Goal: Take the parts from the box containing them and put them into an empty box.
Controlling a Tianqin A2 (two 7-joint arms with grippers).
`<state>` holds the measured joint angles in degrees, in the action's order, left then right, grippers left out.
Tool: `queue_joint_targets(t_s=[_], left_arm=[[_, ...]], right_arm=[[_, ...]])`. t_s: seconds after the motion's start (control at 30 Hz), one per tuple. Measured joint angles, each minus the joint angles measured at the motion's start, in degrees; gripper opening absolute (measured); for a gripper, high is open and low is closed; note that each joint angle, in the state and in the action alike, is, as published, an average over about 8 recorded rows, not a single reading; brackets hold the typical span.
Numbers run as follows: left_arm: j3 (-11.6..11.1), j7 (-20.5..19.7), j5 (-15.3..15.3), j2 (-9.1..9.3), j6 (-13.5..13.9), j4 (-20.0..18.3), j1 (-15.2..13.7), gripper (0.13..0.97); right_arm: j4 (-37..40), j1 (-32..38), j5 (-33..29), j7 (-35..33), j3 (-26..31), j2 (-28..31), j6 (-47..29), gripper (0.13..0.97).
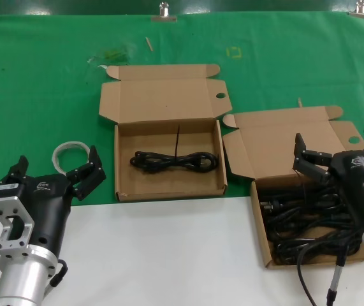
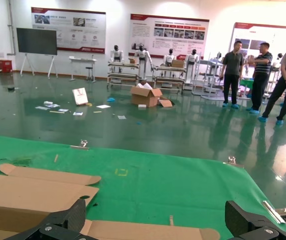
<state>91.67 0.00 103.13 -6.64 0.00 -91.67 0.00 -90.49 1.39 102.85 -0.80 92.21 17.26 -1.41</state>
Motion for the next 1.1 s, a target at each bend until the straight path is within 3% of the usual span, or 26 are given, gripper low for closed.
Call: queue_joint_targets(t_s=[1.1], left_arm=[[0.0,0.0,0.0,0.0,0.0,0.0,0.0,0.966]], right_arm=[[0.0,0.0,0.0,0.0,0.0,0.0,0.0,0.966]])
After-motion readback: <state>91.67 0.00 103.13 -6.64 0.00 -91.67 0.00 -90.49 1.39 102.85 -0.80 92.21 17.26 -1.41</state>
